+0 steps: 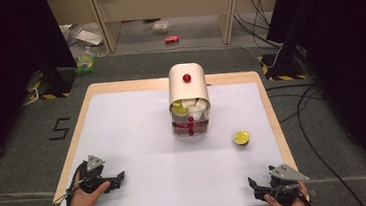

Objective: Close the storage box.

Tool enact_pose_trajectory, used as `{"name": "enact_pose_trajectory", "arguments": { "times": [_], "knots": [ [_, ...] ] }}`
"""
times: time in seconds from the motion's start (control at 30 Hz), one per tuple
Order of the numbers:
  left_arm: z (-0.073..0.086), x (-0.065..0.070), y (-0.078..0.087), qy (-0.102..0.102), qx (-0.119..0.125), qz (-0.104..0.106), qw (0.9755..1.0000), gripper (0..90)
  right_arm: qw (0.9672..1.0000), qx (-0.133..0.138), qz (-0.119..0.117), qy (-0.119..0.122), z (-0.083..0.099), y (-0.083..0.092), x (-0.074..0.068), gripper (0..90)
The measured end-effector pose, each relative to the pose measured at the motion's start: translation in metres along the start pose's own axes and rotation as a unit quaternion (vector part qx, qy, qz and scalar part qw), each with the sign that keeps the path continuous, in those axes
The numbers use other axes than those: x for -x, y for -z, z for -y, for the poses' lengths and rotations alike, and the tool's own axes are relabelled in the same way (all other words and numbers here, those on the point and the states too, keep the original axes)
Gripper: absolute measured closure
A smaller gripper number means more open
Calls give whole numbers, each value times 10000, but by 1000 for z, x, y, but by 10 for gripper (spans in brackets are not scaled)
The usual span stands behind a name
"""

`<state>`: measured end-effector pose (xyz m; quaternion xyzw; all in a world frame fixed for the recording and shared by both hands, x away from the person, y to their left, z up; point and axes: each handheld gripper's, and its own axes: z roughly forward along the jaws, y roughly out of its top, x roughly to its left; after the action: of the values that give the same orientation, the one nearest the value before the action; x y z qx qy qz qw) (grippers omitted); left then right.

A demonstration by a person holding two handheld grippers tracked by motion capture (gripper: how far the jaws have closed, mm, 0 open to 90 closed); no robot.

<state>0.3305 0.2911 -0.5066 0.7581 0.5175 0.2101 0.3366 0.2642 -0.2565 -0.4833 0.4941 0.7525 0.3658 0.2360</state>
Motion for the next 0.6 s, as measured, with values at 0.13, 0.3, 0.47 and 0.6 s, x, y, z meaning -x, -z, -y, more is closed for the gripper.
{"name": "enact_pose_trajectory", "arguments": {
  "times": [0.13,0.3,0.47,0.6],
  "knots": [
    [0,0,0,-2,-1,0,10000,0,9998,-175,-21,66,3,-1,0,157],
    [0,0,0,-2,-1,-1,10000,0,9996,-268,-51,95,5,-1,0,158],
    [0,0,0,-2,-2,-1,10000,0,9996,-284,-41,77,7,0,0,158],
    [0,0,0,-2,-2,-1,10000,0,9995,-314,-41,69,9,2,1,158]
  ]
}}
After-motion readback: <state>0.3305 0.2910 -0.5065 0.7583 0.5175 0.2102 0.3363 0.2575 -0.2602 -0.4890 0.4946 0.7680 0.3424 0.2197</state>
